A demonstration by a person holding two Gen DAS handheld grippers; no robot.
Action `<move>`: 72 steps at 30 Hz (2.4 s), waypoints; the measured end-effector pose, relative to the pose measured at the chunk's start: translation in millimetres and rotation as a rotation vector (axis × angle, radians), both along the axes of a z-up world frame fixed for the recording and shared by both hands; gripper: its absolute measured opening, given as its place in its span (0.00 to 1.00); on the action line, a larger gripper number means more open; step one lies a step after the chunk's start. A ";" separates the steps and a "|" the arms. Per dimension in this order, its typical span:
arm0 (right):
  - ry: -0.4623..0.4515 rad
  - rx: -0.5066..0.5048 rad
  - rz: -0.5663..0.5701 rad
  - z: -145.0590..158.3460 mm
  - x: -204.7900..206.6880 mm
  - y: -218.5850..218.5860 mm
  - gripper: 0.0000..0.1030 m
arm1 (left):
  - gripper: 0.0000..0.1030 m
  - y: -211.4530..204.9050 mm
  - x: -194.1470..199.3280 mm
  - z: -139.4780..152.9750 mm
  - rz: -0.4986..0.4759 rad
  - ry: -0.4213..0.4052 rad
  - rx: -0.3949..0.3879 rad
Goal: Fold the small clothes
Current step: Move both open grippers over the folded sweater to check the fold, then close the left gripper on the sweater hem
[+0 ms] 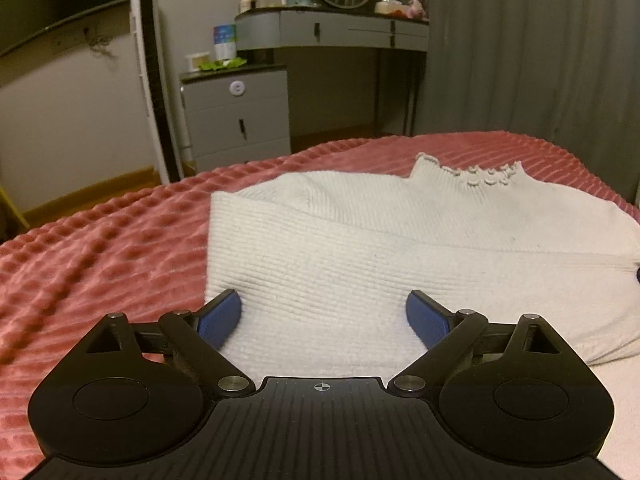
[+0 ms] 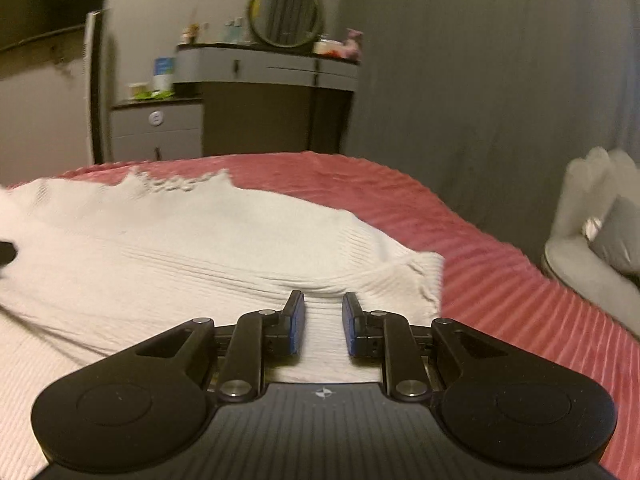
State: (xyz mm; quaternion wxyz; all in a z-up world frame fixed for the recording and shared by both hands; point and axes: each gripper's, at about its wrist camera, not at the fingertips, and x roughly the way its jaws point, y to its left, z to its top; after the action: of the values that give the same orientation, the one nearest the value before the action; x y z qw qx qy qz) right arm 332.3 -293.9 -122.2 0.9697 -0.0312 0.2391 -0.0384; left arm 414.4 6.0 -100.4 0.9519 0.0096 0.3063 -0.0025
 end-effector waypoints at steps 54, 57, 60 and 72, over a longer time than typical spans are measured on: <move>0.406 0.350 0.150 27.3 -216.0 -58.2 0.36 | 0.66 83.2 -238.0 18.8 -0.117 0.332 -0.175; 0.407 0.334 0.168 27.0 -221.5 -57.4 0.36 | 0.59 82.9 -239.4 19.0 -0.123 0.336 -0.159; 0.411 0.334 0.164 25.7 -219.3 -56.0 0.34 | 0.47 84.8 -241.0 20.6 -0.105 0.344 -0.164; 0.433 0.366 0.185 26.7 -219.1 -60.5 0.29 | 0.36 80.5 -249.8 14.8 -0.237 0.472 -0.222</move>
State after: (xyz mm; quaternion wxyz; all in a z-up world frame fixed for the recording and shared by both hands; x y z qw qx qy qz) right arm 113.3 -354.5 -95.5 0.8851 0.1153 0.4394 0.1013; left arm 164.6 86.6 -85.6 0.8426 -0.0601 0.5140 -0.1494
